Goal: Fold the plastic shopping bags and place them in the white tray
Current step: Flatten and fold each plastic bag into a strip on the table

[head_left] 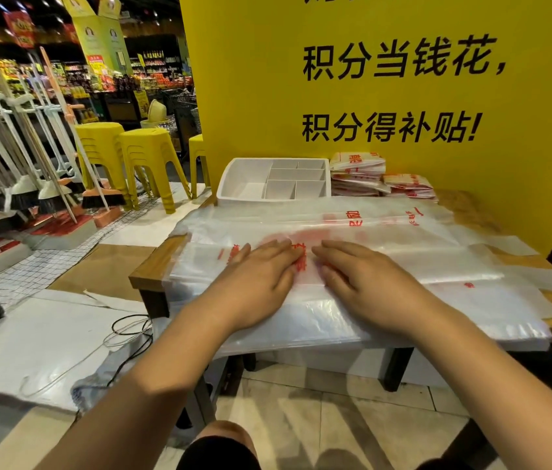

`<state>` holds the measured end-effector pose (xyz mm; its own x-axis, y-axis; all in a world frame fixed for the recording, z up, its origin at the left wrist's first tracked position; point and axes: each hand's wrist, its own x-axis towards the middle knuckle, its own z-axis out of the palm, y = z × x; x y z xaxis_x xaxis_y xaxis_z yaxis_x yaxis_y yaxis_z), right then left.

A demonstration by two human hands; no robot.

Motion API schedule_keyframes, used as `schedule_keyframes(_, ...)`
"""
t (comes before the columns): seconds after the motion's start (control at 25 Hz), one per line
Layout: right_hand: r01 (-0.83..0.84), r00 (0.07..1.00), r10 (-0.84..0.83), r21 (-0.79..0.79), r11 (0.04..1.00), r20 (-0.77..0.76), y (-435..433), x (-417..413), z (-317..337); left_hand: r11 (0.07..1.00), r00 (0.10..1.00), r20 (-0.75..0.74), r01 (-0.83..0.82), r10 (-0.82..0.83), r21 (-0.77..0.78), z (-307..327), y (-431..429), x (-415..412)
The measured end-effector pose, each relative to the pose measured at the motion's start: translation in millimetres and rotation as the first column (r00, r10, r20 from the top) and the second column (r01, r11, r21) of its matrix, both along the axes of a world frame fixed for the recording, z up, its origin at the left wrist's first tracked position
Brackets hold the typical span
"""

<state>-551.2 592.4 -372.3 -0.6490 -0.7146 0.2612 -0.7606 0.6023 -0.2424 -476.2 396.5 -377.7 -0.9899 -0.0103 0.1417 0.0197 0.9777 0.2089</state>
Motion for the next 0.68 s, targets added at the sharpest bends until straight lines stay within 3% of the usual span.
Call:
schedule_keyframes(0.2, 0.093, 0.984, -0.124, 0.224, 0.970, 0.126, 19, -4, -2, 0.994, 0.983, 0.152, -0.095, 0.102, -0.057, 3, -21, 11)
schedule_keyframes(0.36, 0.235, 0.946, -0.287, 0.294, 0.927, 0.151, 63, -11, 2, 0.975, 0.963, 0.162, -0.202, 0.215, -0.092, 1, -49, 28)
schedule_keyframes(0.68, 0.387, 0.882, -0.461, 0.410, 0.826, 0.096, 89, -22, -4, 0.980, 0.953, 0.232, -0.184, 0.197, -0.074, 8, -53, 28)
